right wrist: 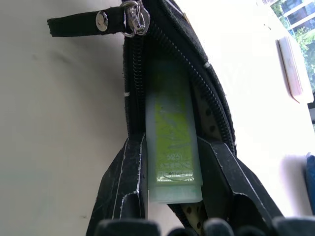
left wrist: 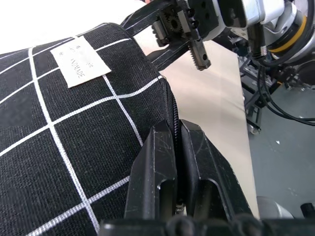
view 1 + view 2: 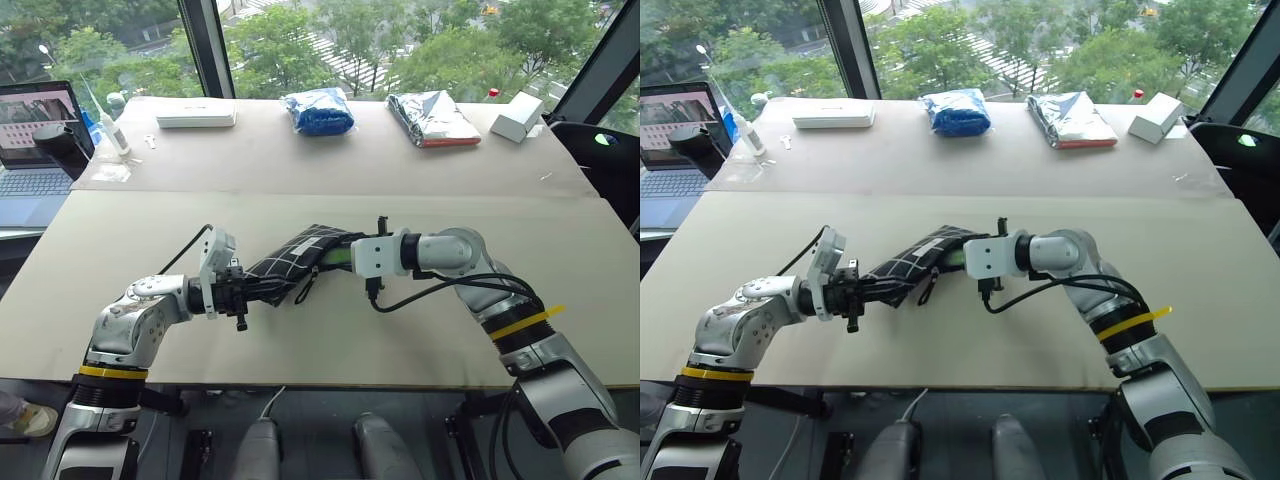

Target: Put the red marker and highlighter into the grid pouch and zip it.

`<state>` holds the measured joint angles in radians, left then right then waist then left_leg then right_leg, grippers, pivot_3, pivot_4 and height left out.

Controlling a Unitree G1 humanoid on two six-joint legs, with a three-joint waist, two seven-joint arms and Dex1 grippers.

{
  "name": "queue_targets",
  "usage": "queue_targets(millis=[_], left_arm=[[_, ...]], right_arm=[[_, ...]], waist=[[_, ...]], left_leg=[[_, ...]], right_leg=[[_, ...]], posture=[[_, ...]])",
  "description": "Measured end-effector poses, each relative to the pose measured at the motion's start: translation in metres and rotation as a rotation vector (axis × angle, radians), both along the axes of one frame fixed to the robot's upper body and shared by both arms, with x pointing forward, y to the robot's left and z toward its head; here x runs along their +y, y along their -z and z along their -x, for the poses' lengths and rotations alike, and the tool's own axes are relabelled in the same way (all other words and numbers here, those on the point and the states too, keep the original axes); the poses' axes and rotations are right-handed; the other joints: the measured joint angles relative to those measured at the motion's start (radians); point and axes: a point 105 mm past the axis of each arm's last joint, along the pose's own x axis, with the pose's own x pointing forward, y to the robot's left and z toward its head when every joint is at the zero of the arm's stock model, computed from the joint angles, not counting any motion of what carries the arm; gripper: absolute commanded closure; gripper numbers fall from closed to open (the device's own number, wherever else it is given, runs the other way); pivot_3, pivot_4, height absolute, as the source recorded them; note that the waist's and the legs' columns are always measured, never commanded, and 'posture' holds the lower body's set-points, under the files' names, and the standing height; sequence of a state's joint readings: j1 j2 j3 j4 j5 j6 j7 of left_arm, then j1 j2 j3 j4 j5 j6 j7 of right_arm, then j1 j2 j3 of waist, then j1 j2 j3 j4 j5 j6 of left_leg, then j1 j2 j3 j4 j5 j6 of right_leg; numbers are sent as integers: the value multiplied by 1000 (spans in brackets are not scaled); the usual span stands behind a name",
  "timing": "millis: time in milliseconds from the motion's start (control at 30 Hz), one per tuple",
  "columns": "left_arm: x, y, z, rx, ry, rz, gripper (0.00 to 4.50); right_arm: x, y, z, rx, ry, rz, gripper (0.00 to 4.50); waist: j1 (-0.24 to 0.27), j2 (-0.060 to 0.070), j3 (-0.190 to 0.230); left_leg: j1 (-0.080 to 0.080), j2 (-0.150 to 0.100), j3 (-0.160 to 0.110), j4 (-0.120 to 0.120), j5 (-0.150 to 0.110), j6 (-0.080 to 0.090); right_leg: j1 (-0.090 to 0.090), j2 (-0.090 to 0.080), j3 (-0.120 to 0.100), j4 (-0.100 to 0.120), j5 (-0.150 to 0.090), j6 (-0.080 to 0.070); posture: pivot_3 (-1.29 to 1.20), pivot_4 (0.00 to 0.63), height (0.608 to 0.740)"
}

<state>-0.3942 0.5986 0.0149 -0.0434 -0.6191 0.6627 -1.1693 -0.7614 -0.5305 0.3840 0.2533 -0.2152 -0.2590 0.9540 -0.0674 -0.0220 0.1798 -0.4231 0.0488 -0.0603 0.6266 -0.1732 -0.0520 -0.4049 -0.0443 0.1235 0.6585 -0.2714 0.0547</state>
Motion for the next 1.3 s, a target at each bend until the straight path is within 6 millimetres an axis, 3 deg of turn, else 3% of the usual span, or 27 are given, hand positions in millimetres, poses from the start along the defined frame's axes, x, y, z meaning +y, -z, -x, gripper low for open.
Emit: queue_targets(millis=[200,367,433,467,600,800,1000,1300], left_arm=[[-4,-2,4,25,22,7,4500],[-8,-6,5,30,33,10,4500],[-9,-9,5,20,33,8,4500],[-10,-10,5,16,35,9,4500],[-11,-10,5,20,32,10,4500],[-11,-9,4,30,28,11,4500],[-9,-3,6,24,15,9,4500],[-11,1,6,-5,15,-3,4500]], right_arm=[[3,7,14,52,-53,-14,3454],[3,2,14,49,-57,-33,3454],[3,-2,11,38,-48,-38,2446],[2,-4,10,34,-46,-41,2311],[1,-6,9,51,-32,-62,965],[-12,-11,4,41,11,-63,965],[-72,-52,-3,233,183,-370,965],[-95,-28,44,705,137,-560,965]], waist=[[1,0,0],[1,0,0],[1,0,0],[1,0,0],[1,0,0],[3,0,0],[11,0,0],[9,0,0]], left_leg=[[0,0,0,0,0,0],[0,0,0,0,0,0],[0,0,0,0,0,0],[0,0,0,0,0,0],[0,0,0,0,0,0],[0,0,0,0,0,0],[0,0,0,0,0,0],[0,0,0,0,0,0]], right_leg=[[0,0,0,0,0,0],[0,0,0,0,0,0],[0,0,0,0,0,0],[0,0,0,0,0,0],[0,0,0,0,0,0],[0,0,0,0,0,0],[1,0,0,-1,0,0],[1,0,0,-1,0,0]], posture=[[0,150,740],[0,150,740],[0,150,740],[0,150,740],[0,150,740],[0,150,740],[0,150,740],[0,150,740]])
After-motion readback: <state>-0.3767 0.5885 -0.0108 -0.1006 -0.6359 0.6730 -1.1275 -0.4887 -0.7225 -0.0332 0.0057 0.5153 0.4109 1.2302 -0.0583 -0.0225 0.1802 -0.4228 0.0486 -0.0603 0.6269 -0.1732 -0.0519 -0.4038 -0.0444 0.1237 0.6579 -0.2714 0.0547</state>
